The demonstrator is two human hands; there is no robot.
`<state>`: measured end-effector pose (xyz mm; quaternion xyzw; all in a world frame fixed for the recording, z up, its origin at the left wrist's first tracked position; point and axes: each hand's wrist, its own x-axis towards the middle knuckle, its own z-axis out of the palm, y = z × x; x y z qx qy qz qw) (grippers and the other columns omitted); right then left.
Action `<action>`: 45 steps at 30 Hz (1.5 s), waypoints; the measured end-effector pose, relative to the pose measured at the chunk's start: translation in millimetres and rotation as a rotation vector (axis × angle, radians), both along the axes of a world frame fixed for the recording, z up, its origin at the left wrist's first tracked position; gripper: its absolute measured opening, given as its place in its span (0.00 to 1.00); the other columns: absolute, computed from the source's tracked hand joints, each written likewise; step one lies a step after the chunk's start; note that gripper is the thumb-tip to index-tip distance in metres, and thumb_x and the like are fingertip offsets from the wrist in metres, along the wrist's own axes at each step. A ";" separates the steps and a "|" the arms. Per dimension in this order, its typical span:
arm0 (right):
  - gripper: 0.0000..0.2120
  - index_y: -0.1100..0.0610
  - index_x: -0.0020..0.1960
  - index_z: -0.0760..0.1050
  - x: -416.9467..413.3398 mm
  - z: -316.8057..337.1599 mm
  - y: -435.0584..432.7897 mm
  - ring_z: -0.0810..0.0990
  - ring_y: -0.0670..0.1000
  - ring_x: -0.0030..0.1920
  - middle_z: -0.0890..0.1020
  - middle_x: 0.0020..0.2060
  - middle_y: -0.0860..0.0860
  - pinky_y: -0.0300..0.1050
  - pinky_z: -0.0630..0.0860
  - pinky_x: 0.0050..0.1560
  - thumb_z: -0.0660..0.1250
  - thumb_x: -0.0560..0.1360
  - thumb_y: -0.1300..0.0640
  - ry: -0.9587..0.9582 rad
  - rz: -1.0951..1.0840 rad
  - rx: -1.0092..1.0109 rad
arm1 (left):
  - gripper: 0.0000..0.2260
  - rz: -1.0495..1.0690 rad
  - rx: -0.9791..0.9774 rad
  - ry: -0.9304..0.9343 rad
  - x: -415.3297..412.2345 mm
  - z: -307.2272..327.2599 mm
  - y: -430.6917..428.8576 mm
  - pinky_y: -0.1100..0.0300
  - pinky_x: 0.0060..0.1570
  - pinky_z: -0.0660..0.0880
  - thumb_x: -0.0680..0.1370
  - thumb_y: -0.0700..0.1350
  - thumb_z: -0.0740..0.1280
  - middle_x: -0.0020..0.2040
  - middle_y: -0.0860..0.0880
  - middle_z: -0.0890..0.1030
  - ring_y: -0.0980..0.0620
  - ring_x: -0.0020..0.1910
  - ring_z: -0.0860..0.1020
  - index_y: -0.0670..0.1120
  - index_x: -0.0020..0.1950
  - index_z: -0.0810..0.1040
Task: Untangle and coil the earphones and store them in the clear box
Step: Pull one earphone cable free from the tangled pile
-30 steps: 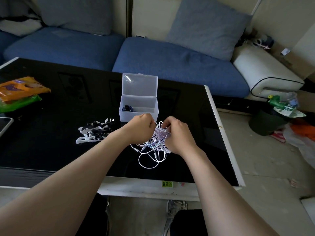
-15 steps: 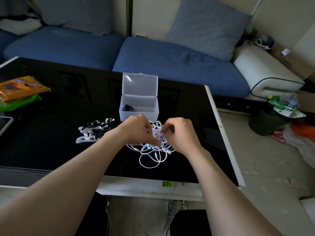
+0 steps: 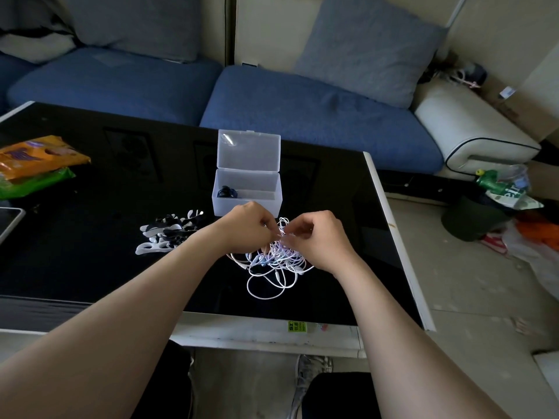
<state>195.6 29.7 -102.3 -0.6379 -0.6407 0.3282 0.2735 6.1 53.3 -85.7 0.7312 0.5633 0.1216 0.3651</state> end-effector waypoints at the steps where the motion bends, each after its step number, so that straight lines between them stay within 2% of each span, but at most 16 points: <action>1: 0.06 0.50 0.48 0.87 0.2 0.2 -0.4 0.82 0.39 0.39 0.86 0.41 0.45 0.26 0.73 0.38 0.81 0.73 0.59 -0.050 0.018 0.018 | 0.09 0.010 -0.003 -0.010 0.4 0.6 0.1 0.62 0.36 0.76 0.81 0.44 0.69 0.34 0.52 0.86 0.58 0.36 0.81 0.52 0.44 0.86; 6: 0.15 0.49 0.52 0.86 2.1 -8.2 -0.2 0.78 0.51 0.38 0.82 0.41 0.52 0.39 0.71 0.35 0.70 0.75 0.68 -0.287 0.126 -0.050 | 0.11 0.226 -0.020 -0.225 3.3 14.0 1.4 0.61 0.30 0.68 0.82 0.43 0.63 0.35 0.49 0.83 0.54 0.30 0.75 0.45 0.42 0.81; 9: 0.12 0.51 0.56 0.86 8.6 -8.0 1.5 0.75 0.48 0.35 0.75 0.39 0.46 0.37 0.66 0.31 0.71 0.79 0.65 -0.359 0.093 -0.069 | 0.14 0.433 -0.082 -0.547 -1.9 26.9 1.8 0.60 0.28 0.63 0.80 0.44 0.59 0.36 0.45 0.84 0.49 0.31 0.70 0.44 0.35 0.73; 11: 0.14 0.53 0.56 0.86 13.9 -6.3 1.7 0.76 0.46 0.35 0.75 0.43 0.45 0.38 0.71 0.33 0.69 0.78 0.69 -0.367 0.017 -0.053 | 0.13 0.478 -0.136 -0.605 -6.6 33.1 0.9 0.60 0.29 0.62 0.79 0.46 0.57 0.41 0.43 0.88 0.50 0.30 0.69 0.45 0.35 0.70; 13: 0.17 0.54 0.57 0.86 17.8 -7.0 2.3 0.84 0.51 0.43 0.80 0.53 0.49 0.44 0.81 0.42 0.69 0.77 0.72 -0.383 -0.082 -0.031 | 0.13 0.487 -0.182 -0.476 -11.4 30.3 0.8 0.62 0.27 0.63 0.80 0.49 0.60 0.41 0.43 0.88 0.50 0.28 0.70 0.42 0.43 0.75; 16: 0.20 0.56 0.62 0.85 20.2 -11.1 4.4 0.85 0.54 0.56 0.84 0.61 0.55 0.43 0.82 0.54 0.74 0.75 0.73 -0.446 -0.121 -0.001 | 0.11 0.365 -0.251 -0.116 -19.6 19.4 -0.3 0.64 0.26 0.67 0.79 0.48 0.66 0.37 0.47 0.88 0.50 0.25 0.73 0.40 0.51 0.81; 21: 0.13 0.64 0.57 0.85 14.4 -5.8 2.6 0.85 0.60 0.50 0.84 0.55 0.58 0.53 0.85 0.49 0.73 0.73 0.70 -0.434 -0.081 -0.052 | 0.12 -0.007 -0.384 0.348 -28.3 8.4 -2.1 0.65 0.25 0.66 0.78 0.38 0.66 0.33 0.47 0.84 0.49 0.22 0.69 0.33 0.56 0.83; 23: 0.06 0.67 0.46 0.80 11.3 -5.4 2.2 0.76 0.58 0.38 0.82 0.46 0.59 0.48 0.74 0.35 0.70 0.69 0.70 -0.429 -0.078 -0.095 | 0.13 -0.095 -0.469 0.385 -27.7 4.7 -0.6 0.62 0.28 0.67 0.80 0.39 0.65 0.42 0.47 0.89 0.48 0.28 0.68 0.37 0.62 0.81; 25: 0.08 0.63 0.37 0.69 8.9 -4.5 2.0 0.64 0.55 0.35 0.72 0.35 0.55 0.48 0.58 0.33 0.68 0.66 0.66 -0.420 -0.051 -0.134 | 0.10 -0.148 -0.509 0.392 -25.5 2.0 -0.7 0.61 0.31 0.68 0.82 0.44 0.65 0.42 0.49 0.89 0.50 0.29 0.67 0.45 0.59 0.83; 27: 0.12 0.57 0.38 0.63 7.1 0.8 -0.5 0.60 0.54 0.37 0.64 0.36 0.53 0.48 0.53 0.35 0.68 0.66 0.64 -0.371 0.002 -0.168 | 0.06 -0.201 -0.473 0.433 -25.6 -0.4 0.8 0.60 0.35 0.73 0.83 0.48 0.67 0.41 0.53 0.87 0.52 0.31 0.71 0.52 0.52 0.84; 32: 0.08 0.53 0.47 0.74 3.5 12.7 -4.2 0.72 0.54 0.38 0.72 0.45 0.51 0.45 0.64 0.38 0.71 0.71 0.58 -0.300 0.034 -0.274 | 0.07 -0.273 -0.377 0.495 -28.0 -2.8 3.0 0.61 0.40 0.76 0.80 0.52 0.71 0.50 0.55 0.86 0.54 0.36 0.78 0.52 0.48 0.88; 34: 0.09 0.55 0.44 0.75 1.8 11.3 -4.1 0.73 0.55 0.40 0.74 0.45 0.52 0.47 0.68 0.40 0.71 0.71 0.51 -0.299 0.032 -0.238 | 0.07 -0.296 -0.324 0.498 -31.3 -1.7 4.5 0.57 0.48 0.80 0.79 0.53 0.73 0.49 0.56 0.86 0.49 0.45 0.83 0.52 0.50 0.88; 36: 0.17 0.61 0.53 0.81 1.1 8.7 -3.4 0.80 0.58 0.51 0.77 0.54 0.55 0.51 0.78 0.52 0.72 0.73 0.49 -0.349 -0.004 -0.191 | 0.03 -0.316 -0.278 0.469 -35.5 -0.8 7.4 0.52 0.54 0.83 0.78 0.49 0.74 0.50 0.54 0.86 0.44 0.51 0.85 0.54 0.50 0.87; 39: 0.20 0.61 0.67 0.78 0.8 8.3 -3.3 0.77 0.61 0.62 0.73 0.66 0.57 0.59 0.78 0.64 0.72 0.78 0.55 -0.473 -0.038 -0.122 | 0.06 -0.273 -0.330 0.406 -41.7 -2.0 8.7 0.59 0.35 0.77 0.76 0.44 0.76 0.46 0.46 0.84 0.44 0.37 0.78 0.55 0.50 0.85; 42: 0.18 0.53 0.67 0.81 -1.3 10.1 -4.4 0.72 0.60 0.65 0.71 0.66 0.56 0.57 0.77 0.63 0.72 0.77 0.61 -0.476 -0.048 -0.029 | 0.07 -0.308 -0.357 0.373 -43.0 -2.7 7.9 0.50 0.52 0.82 0.74 0.45 0.76 0.51 0.48 0.88 0.41 0.48 0.84 0.58 0.45 0.87; 45: 0.10 0.50 0.51 0.86 -5.7 14.2 -5.9 0.80 0.53 0.52 0.80 0.53 0.51 0.45 0.80 0.47 0.72 0.76 0.63 -0.337 -0.053 0.076 | 0.06 -0.302 -0.276 0.360 -39.2 2.0 4.8 0.51 0.63 0.79 0.76 0.45 0.76 0.49 0.55 0.88 0.51 0.55 0.84 0.57 0.45 0.87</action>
